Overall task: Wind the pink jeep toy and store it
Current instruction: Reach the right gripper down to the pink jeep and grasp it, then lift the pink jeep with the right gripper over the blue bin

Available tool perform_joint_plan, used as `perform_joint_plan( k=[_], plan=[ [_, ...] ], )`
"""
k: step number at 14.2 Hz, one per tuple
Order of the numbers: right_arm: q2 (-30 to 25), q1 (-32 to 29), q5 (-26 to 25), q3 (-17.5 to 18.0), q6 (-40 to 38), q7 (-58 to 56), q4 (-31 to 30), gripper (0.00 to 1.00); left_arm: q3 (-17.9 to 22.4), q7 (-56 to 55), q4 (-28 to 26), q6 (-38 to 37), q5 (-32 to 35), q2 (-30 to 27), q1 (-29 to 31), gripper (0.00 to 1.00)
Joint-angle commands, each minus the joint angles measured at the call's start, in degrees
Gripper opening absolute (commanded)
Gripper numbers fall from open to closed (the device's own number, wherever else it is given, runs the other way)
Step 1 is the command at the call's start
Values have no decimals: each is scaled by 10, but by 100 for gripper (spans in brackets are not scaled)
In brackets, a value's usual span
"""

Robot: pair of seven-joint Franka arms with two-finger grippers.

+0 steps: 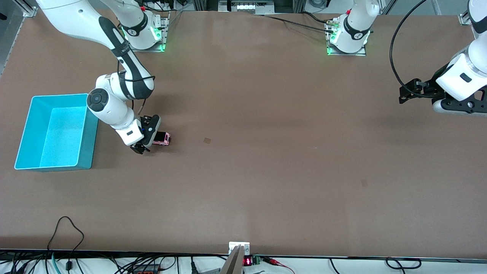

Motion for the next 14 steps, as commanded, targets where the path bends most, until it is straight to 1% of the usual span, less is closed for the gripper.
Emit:
perform_joint_plan(
  k=[1,5,6,7,8,9,10,11,12,14],
  plan=[
    [-7,-5,12,6,22,-17,-27,100,2,-1,1,-9,-8,-7,-2,100],
    [-10,-5,12,6,22,-17,-31,100,2,-1,1,-9,-8,-7,-2,100],
    [-11,-7,12,6,22,-18,-31,97,2,-1,1,-9,-8,-7,-2,100],
    [-12,-7,12,6,22,-21,-31,74,2,-1,1,-9,-7,-6,-2,100],
    [-16,-7,12,6,20,-21,-31,37,2,-1,1,-9,-7,-7,-2,100],
    [-19,-7,12,6,19,-20,-31,18,2,-1,1,-9,-8,-7,-2,100],
    [-24,-7,13,6,17,-17,-31,3,2,-1,1,-9,-8,-6,-2,100],
    [-35,-8,13,6,5,-14,-31,0,2,-1,1,-9,-7,-7,-1,100],
    [-47,-10,13,6,-14,-2,-30,0,2,-1,1,-9,-8,-7,-1,100],
    [-82,-14,13,5,-55,58,-30,0,2,-1,1,-9,-8,-7,-1,100]
  ],
)
